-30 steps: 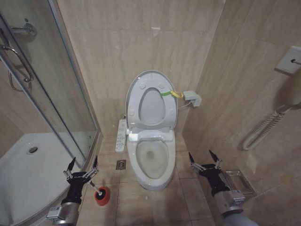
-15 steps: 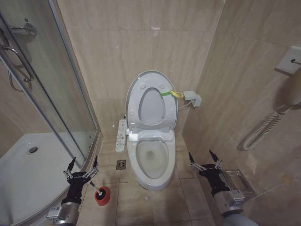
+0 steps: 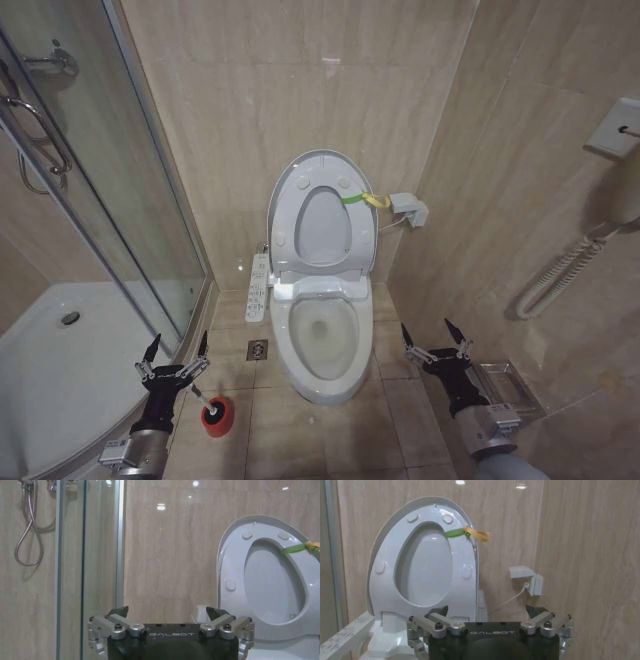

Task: Open the toilet lid, clean the toilet bowl with a toilet brush, close the toilet lid, and flush.

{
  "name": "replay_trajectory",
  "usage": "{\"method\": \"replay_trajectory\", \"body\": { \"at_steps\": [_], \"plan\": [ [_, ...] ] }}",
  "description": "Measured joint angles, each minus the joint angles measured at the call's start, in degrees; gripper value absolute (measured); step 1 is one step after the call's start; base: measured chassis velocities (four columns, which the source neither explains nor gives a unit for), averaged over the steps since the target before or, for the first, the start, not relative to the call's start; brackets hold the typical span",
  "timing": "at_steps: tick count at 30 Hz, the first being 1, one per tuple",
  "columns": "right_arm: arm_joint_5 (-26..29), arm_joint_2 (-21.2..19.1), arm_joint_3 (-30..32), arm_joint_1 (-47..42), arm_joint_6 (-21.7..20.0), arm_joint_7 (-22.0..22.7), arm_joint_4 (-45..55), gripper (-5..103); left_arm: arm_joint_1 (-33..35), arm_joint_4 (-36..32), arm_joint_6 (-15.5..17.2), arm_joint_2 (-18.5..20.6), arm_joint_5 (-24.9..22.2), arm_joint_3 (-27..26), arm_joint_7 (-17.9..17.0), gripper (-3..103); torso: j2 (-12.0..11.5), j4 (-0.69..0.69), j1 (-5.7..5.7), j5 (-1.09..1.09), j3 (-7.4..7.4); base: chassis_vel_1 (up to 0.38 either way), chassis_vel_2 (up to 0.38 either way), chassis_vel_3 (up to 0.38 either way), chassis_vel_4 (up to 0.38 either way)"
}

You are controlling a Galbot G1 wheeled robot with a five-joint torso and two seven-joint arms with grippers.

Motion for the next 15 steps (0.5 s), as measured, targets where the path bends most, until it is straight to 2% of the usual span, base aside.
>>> {"method": "replay_trajectory", "body": {
  "at_steps": [3,5,8,9,12,14,15],
  "plan": [
    [-0.2,2.3,-1.3,6.2,-6.1,-1.4,-3.0,100,0.0,0.0,0.0,0.0,0.0,0.0,0.0,100,0.0,0.01,0.00,0.02,0.00,0.000,0.000,0.000,0.000],
    [-0.3,2.7,-1.5,7.2,-7.1,-1.6,-3.4,100,0.0,0.0,0.0,0.0,0.0,0.0,0.0,100,0.0,0.02,0.00,0.01,0.00,0.000,0.000,0.000,0.000],
    [-0.6,5.3,-2.9,14.3,-14.1,-3.2,-6.8,100,0.0,0.0,0.0,0.0,0.0,0.0,0.0,100,0.0,0.02,0.00,0.01,0.00,0.000,0.000,0.000,0.000],
    [-0.6,5.3,-2.9,14.3,-14.1,-3.2,-6.8,100,0.0,0.0,0.0,0.0,0.0,0.0,0.0,100,0.0,0.02,0.00,0.01,0.00,0.000,0.000,0.000,0.000],
    [-0.9,7.3,-4.0,19.6,-19.3,-4.4,-9.3,100,0.0,0.0,0.0,0.0,0.0,0.0,0.0,100,0.0,0.02,0.01,0.01,0.00,0.000,0.000,0.000,0.000],
    [-1.3,7.7,-3.8,21.4,-19.8,-4.8,-10.3,100,0.0,0.0,0.0,0.0,0.0,0.0,0.0,100,0.0,0.05,0.01,0.03,0.01,0.000,0.000,0.000,0.000],
    [-2.0,7.0,-2.2,22.3,-18.8,-4.8,-10.9,100,0.0,0.0,0.0,0.0,0.0,-0.1,0.0,100,0.0,0.05,0.01,0.01,0.01,0.000,0.000,0.000,0.000]
  ]
}}
